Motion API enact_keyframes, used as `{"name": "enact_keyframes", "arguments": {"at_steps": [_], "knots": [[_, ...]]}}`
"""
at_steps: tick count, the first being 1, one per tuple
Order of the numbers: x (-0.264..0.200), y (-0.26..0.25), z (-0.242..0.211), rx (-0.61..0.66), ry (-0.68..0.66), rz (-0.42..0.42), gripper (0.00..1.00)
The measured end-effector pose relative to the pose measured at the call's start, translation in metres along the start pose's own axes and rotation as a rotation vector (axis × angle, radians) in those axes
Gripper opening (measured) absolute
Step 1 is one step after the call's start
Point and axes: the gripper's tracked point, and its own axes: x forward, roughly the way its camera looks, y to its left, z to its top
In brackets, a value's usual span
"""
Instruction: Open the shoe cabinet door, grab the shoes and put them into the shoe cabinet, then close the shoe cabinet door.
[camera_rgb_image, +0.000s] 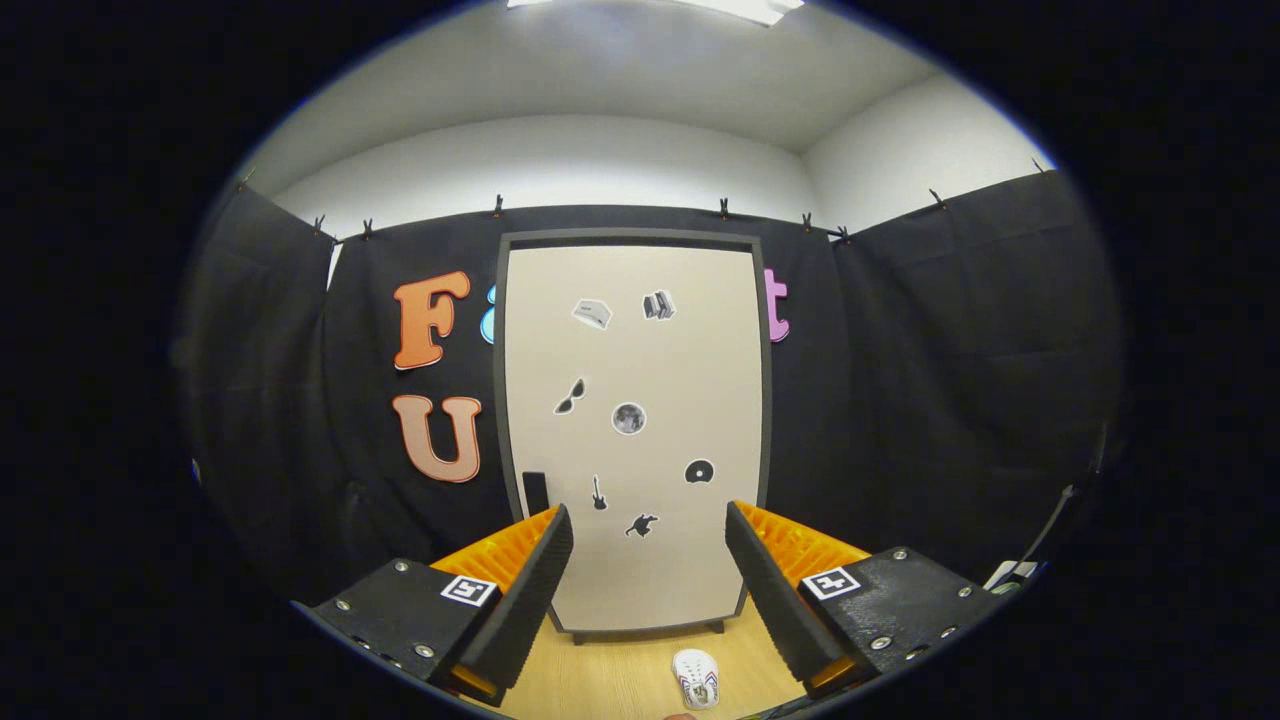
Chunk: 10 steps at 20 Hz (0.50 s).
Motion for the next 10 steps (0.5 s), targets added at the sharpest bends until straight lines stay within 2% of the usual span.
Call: {"name": "enact_keyframes", "arguments": {"at_steps": [4, 10], "knots": [[-0.006, 0.013, 0.003, -0.038, -0.013, 0.028, 0.96], [-0.013, 0.014, 0.011, -0.018, -0.035, 0.022, 0.95]]}}
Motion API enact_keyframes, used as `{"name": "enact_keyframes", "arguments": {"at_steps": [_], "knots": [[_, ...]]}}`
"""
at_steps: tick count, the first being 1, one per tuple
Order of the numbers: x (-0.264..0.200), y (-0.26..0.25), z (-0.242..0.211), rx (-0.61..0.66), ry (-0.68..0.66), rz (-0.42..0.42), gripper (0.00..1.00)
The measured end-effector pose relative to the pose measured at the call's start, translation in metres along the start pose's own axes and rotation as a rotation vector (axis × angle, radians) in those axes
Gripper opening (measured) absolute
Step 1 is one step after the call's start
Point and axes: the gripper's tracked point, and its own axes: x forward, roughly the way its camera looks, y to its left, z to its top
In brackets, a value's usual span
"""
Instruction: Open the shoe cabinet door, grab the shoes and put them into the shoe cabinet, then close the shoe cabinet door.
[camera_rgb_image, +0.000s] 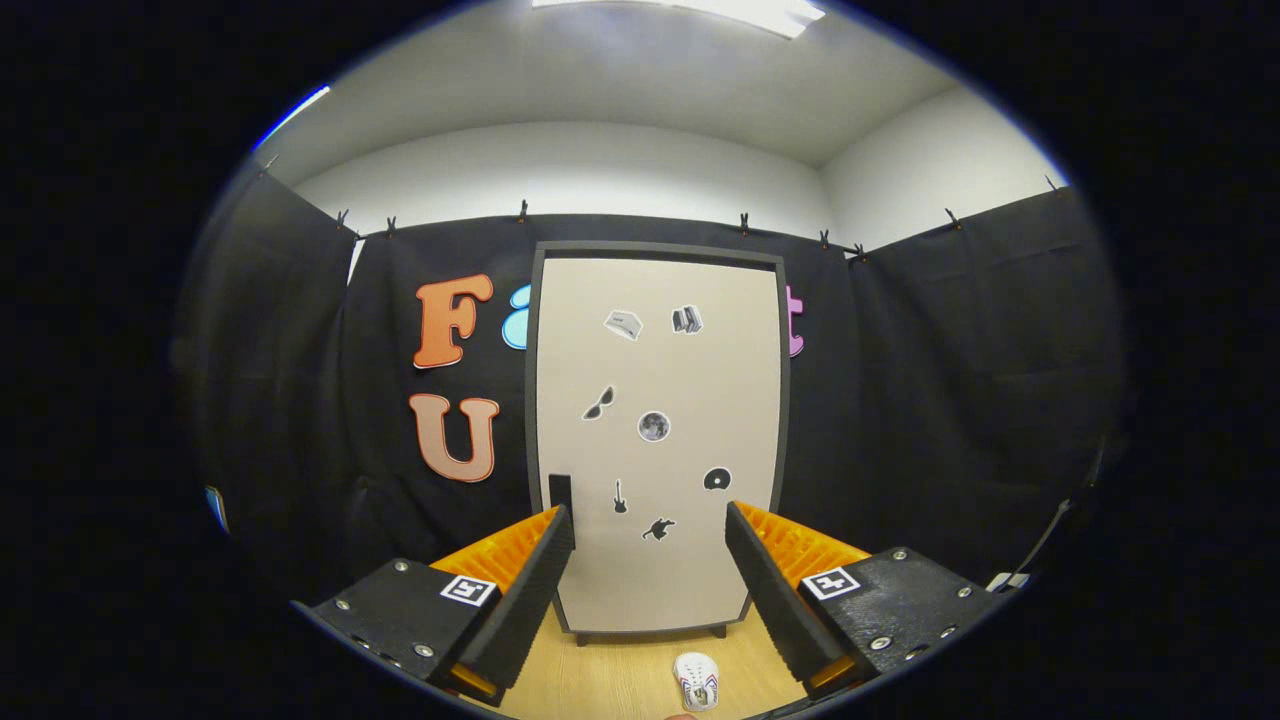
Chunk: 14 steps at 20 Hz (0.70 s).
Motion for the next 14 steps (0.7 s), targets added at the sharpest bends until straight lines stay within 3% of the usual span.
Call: {"name": "enact_keyframes", "arguments": {"at_steps": [9, 14], "knots": [[-0.003, 0.010, 0.003, -0.023, -0.014, 0.011, 0.96], [0.025, 0.035, -0.011, -0.035, 0.001, 0.038, 0.95]]}}
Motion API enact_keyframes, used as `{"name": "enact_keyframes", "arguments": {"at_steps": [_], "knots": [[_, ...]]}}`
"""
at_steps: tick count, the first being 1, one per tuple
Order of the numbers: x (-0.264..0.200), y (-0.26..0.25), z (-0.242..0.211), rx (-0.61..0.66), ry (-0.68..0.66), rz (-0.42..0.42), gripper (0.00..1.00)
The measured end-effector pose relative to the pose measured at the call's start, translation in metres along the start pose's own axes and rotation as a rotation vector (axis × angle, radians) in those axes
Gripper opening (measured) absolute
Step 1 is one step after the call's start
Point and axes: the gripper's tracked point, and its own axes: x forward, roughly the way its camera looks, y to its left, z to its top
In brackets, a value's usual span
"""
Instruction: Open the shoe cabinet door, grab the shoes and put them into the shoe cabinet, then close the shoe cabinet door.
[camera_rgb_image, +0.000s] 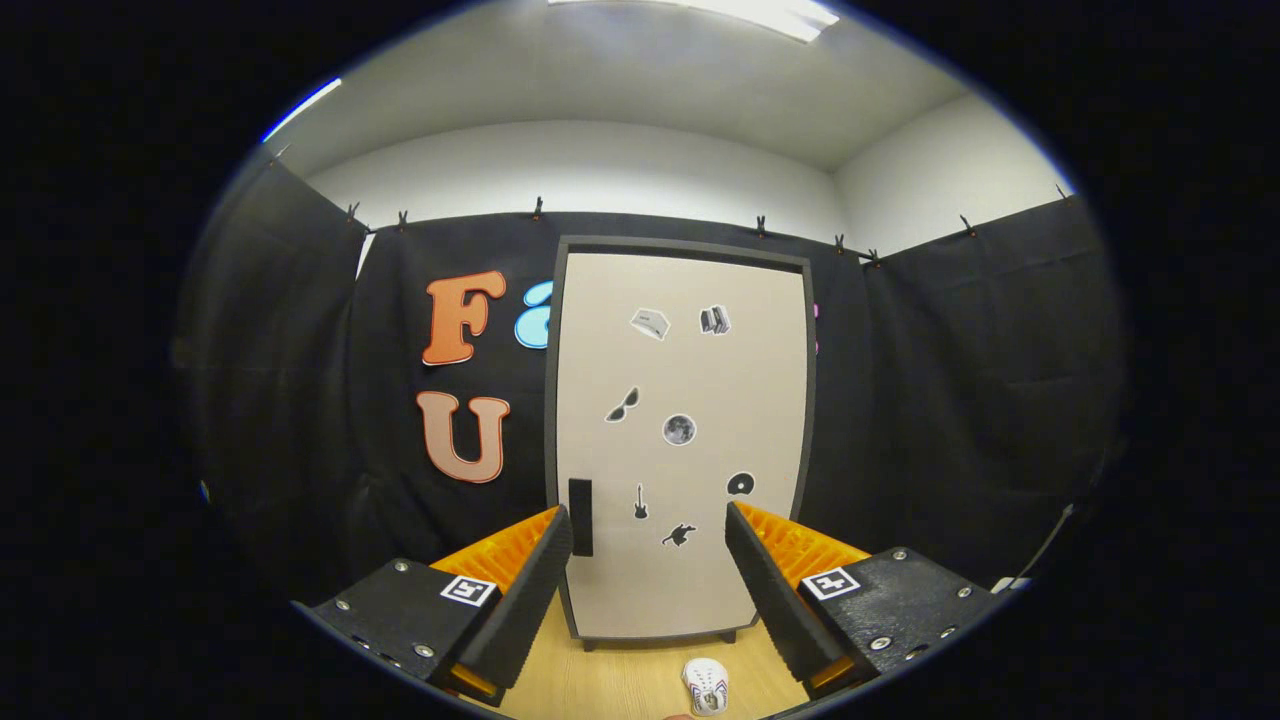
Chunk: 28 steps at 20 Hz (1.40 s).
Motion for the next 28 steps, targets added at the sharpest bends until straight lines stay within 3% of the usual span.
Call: {"name": "enact_keyframes", "arguments": {"at_steps": [7, 16, 22, 24, 28], "knots": [[0.072, 0.045, -0.050, -0.054, 0.061, 0.050, 0.95], [0.178, 0.069, -0.112, -0.044, 0.140, 0.017, 0.95], [0.215, 0.083, -0.142, -0.016, 0.189, 0.016, 0.93], [0.221, 0.085, -0.142, -0.006, 0.184, 0.021, 0.85], [0.228, 0.085, -0.146, 0.033, 0.191, 0.023, 0.54]]}}
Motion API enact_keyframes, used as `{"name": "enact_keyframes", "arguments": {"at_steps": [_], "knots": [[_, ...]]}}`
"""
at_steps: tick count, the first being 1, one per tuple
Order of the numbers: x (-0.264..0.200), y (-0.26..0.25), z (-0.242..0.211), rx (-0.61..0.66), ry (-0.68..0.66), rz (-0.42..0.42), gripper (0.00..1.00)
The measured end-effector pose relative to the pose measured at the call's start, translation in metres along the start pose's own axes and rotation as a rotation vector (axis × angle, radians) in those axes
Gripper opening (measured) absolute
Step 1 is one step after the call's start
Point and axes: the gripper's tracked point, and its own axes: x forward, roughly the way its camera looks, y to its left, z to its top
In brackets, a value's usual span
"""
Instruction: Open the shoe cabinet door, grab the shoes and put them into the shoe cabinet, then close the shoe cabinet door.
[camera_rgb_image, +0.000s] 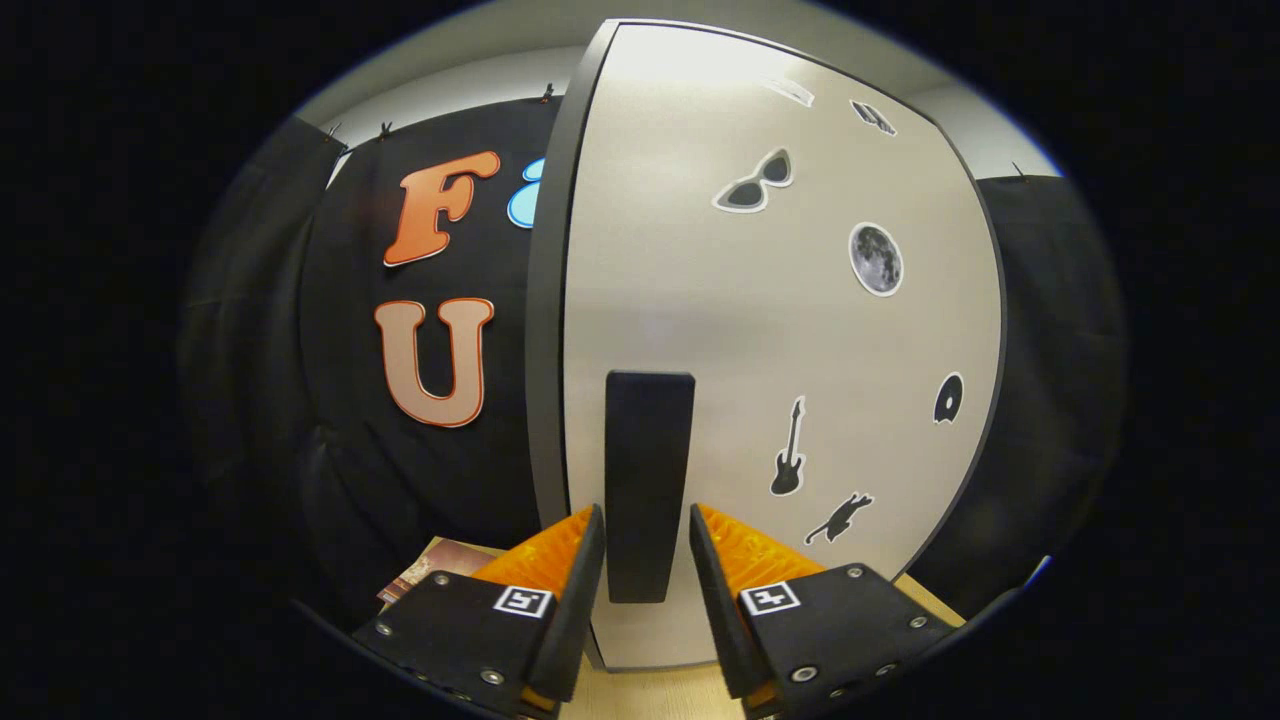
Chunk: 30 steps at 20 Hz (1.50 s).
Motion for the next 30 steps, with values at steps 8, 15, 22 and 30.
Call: {"name": "enact_keyframes", "arguments": {"at_steps": [8, 15, 22, 30], "knots": [[-0.035, -0.007, -0.004, -0.010, 0.017, 0.052, 0.30], [-0.076, -0.030, -0.008, -0.009, 0.021, 0.062, 0.29], [-0.099, -0.054, -0.015, 0.012, 0.015, 0.003, 0.28], [-0.120, -0.083, -0.020, 0.044, 0.022, -0.106, 0.21]]}}
